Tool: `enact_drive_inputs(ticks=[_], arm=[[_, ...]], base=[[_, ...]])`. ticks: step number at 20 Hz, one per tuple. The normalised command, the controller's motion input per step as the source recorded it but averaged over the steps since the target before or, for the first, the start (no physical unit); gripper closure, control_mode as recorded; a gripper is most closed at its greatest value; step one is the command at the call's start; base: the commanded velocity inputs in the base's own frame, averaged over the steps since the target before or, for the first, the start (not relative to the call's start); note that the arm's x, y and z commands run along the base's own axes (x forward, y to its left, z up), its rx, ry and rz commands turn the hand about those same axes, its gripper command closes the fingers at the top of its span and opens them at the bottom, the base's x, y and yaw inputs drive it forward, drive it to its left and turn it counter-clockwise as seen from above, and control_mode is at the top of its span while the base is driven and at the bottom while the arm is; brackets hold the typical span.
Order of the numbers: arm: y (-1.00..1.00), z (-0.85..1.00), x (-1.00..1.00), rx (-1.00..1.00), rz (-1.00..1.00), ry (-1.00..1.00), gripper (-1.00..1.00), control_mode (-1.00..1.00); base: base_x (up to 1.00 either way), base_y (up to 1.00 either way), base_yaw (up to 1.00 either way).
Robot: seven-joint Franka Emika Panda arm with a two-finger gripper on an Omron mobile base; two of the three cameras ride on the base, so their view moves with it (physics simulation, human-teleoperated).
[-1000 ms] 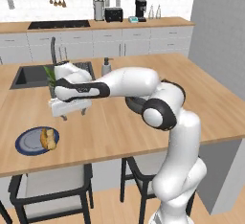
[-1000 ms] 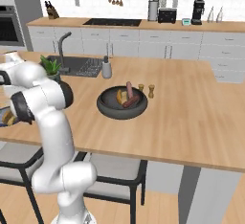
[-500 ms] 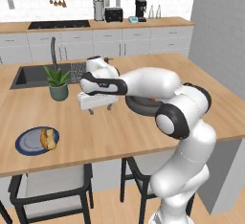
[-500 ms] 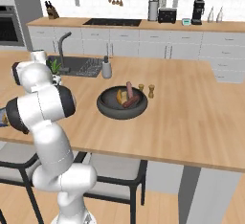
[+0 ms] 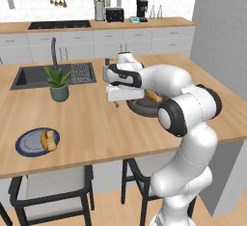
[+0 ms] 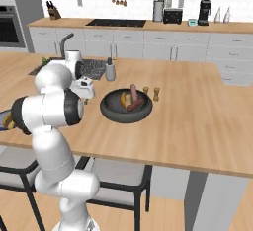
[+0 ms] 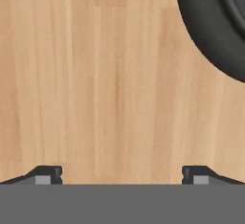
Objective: Place one bun and one sausage from the bowl on each plate.
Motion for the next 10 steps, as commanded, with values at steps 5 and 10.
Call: enact_drive_inputs(ticks=[5,10], arm=[[-1.00,0.00,0.38,0.00,-0.14,0.02,-1.00,-1.00],[-1.00,0.00,0.14,0.00,-0.17,0.00,-1.00,-1.00]], base=[[0.00,0.00,0.00],[0.00,0.00,0.00]])
